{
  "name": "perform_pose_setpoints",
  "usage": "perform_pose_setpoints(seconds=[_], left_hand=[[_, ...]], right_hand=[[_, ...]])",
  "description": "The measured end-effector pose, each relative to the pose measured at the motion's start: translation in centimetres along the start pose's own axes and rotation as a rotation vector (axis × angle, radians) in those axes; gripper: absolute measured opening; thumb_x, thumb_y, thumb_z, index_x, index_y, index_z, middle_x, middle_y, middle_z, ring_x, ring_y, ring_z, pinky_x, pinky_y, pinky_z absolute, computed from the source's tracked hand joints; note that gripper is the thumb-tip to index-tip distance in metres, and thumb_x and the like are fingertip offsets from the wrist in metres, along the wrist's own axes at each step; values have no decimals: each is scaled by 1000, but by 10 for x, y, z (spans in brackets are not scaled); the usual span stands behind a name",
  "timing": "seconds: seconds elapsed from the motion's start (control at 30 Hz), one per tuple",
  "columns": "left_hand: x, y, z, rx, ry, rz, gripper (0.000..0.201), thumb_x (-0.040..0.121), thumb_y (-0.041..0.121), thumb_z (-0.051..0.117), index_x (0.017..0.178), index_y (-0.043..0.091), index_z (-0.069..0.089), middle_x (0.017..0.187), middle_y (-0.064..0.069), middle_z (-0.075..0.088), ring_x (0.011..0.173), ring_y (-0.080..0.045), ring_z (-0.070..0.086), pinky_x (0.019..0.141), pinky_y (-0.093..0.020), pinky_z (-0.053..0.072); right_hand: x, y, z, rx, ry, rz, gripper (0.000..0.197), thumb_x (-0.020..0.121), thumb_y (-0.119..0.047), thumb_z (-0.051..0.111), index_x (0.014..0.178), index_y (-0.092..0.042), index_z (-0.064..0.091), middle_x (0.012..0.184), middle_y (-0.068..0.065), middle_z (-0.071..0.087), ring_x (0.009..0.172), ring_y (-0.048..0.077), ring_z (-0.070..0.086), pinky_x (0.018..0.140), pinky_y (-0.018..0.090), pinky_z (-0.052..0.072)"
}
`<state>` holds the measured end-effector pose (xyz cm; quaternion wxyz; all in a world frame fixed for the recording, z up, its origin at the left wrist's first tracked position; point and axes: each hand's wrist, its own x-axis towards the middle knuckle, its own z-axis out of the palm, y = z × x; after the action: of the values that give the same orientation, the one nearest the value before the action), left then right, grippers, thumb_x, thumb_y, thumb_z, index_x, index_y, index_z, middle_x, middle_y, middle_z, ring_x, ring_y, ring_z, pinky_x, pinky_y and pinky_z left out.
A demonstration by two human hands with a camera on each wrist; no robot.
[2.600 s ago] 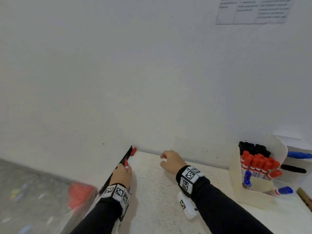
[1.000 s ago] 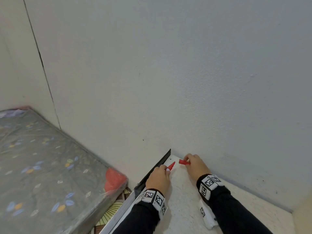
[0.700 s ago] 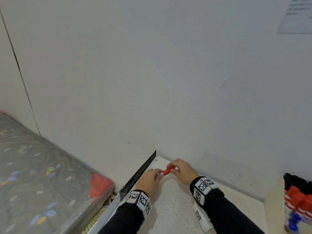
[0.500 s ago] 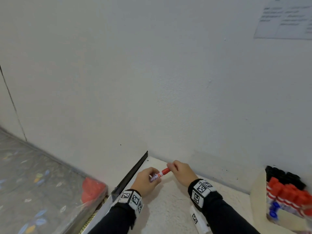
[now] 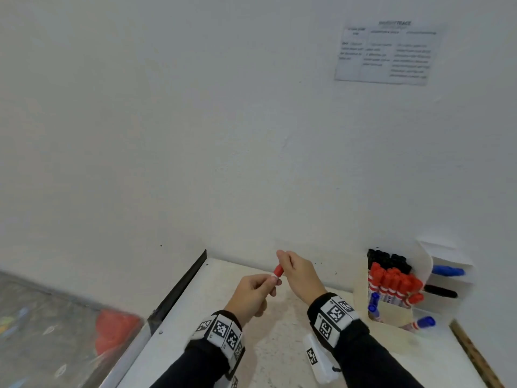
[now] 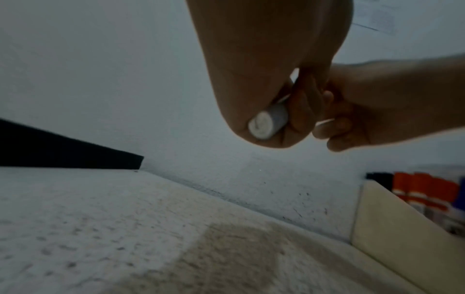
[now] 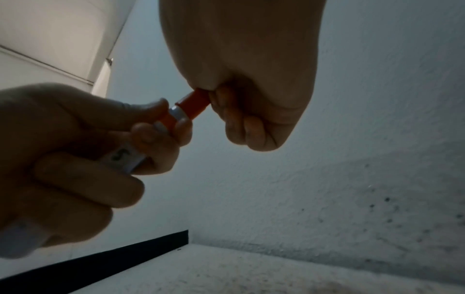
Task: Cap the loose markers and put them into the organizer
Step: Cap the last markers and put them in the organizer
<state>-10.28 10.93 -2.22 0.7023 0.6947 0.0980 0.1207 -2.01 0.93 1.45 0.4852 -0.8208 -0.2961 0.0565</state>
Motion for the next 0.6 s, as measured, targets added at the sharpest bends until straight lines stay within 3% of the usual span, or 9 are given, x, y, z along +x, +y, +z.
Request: perform_pose_setpoints(seconds=[0.1, 0.17, 0.27, 0.33, 0.4, 0.47, 0.6], left_hand=[[-3, 4, 29, 45, 52, 48, 19, 92, 26, 56, 79, 13, 62, 59, 4, 53, 38, -8, 46, 35, -15, 30], [-3, 5, 51, 7, 35, 66, 18, 86, 32, 63, 91, 14, 64, 73, 1, 60, 57, -10, 60, 46, -20, 43], [0, 1, 84, 37, -91, 81, 34, 83, 35, 66, 113, 21, 59, 103, 3, 65, 90, -11, 62, 66, -15, 47], [0, -5, 106, 152, -170, 52, 45, 85, 38, 63, 126, 26, 49, 122, 6, 55, 106, -9, 58, 76, -14, 46], [1, -11, 126, 280, -206, 16, 53, 88, 36, 59, 136, 26, 40, 131, 4, 47, 113, -12, 53, 86, -21, 46], [3, -16, 143, 351, -234, -3, 60, 89, 30, 58, 143, 22, 31, 141, -1, 40, 120, -17, 49, 95, -25, 43], [14, -16, 163, 460, -271, 35, 71, 91, 15, 55, 149, 18, 13, 152, -4, 25, 126, -24, 46, 88, -17, 41]], right_hand=[[-13, 9, -21, 30, 65, -2, 28, 90, -35, 55, 69, -19, 46, 69, -2, 60, 58, 9, 49, 56, 13, 37], [-25, 13, -42, 65, 178, -24, 20, 88, -31, 59, 73, -22, 50, 70, -2, 60, 61, 8, 51, 60, 18, 39], [-46, 11, -78, 55, 341, -133, 7, 93, -21, 51, 87, -18, 51, 72, -3, 58, 63, 5, 52, 60, 14, 41], [-60, 10, -107, 12, 477, -211, 8, 96, -23, 44, 93, -17, 48, 72, -2, 54, 64, 10, 53, 62, 17, 45], [-73, 12, -138, -50, 615, -259, 11, 97, -27, 40, 95, -19, 46, 74, -1, 52, 67, 14, 52, 63, 22, 45], [-84, 20, -171, -95, 715, -279, 7, 97, -24, 40, 97, -19, 44, 76, -5, 51, 66, 9, 51, 62, 14, 42], [-104, 56, -214, -264, 776, -221, 2, 94, -18, 46, 95, -16, 46, 84, 0, 51, 70, 6, 50, 64, 15, 39]])
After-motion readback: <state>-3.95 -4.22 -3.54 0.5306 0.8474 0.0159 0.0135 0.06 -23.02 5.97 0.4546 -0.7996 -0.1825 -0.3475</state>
